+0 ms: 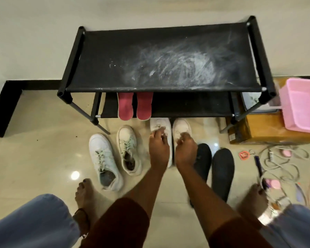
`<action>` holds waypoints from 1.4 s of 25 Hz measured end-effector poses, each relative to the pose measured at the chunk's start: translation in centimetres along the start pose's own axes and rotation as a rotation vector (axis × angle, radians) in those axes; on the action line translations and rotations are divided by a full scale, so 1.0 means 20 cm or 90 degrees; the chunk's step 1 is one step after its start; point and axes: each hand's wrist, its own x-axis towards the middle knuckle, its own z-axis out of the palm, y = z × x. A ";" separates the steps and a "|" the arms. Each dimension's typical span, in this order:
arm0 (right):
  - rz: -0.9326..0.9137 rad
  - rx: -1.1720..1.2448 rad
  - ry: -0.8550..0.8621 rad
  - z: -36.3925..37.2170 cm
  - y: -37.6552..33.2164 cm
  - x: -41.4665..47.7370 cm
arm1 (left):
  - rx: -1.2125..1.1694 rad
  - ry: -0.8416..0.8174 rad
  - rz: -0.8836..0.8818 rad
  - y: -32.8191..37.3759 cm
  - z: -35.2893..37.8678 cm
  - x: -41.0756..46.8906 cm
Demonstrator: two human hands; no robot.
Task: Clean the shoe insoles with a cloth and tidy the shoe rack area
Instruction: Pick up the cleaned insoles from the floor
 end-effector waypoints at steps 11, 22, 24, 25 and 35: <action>0.321 -0.142 -0.034 -0.17 1.04 -0.16 | 0.246 -0.390 -0.203 -0.22 0.59 -0.69; 0.491 -0.086 -0.037 -0.17 1.35 0.00 | 0.208 -0.373 -0.429 -0.27 0.84 -0.69; 0.493 -0.055 -0.048 -0.19 1.38 0.00 | 0.243 -0.413 -0.405 -0.28 0.83 -0.70; 0.486 -0.045 -0.062 -0.20 1.38 0.00 | 0.256 -0.432 -0.392 -0.28 0.82 -0.70; 0.422 0.128 -0.065 -0.39 1.19 -0.16 | 0.154 -0.394 -0.325 -0.16 0.52 -0.74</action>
